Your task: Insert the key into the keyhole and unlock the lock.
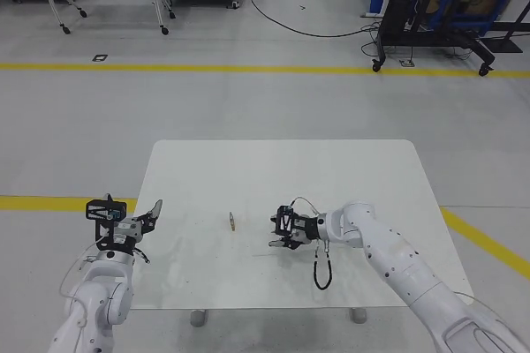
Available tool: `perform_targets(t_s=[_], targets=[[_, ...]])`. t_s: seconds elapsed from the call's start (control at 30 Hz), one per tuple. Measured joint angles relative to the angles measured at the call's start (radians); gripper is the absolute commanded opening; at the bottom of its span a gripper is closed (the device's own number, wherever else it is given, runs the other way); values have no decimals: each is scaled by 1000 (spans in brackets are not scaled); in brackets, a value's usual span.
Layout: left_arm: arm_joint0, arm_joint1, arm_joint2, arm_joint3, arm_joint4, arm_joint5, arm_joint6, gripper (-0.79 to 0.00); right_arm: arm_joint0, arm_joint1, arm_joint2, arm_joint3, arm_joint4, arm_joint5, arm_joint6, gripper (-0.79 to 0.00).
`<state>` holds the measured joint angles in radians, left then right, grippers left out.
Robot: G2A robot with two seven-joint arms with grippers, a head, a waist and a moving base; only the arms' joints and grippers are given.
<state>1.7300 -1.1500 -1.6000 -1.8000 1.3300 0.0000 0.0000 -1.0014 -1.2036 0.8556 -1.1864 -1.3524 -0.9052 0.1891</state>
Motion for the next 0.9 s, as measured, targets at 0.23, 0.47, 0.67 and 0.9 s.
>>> perform_targets(t_s=[0.23, 0.47, 0.67, 0.9], targets=[[0, 0, 0, 0, 0, 0, 0, 0, 30, -17, -48, 29, -38, 44, 42, -483], [0, 0, 0, 0, 0, 0, 0, 0, 48, -31, -77, 45, -42, 99, 106, -785], [0, 0, 0, 0, 0, 0, 0, 0, 52, -33, -76, 57, -39, 101, 96, -785], [0, 0, 0, 0, 0, 0, 0, 0, 44, -27, -66, 51, -52, 96, 74, -785]])
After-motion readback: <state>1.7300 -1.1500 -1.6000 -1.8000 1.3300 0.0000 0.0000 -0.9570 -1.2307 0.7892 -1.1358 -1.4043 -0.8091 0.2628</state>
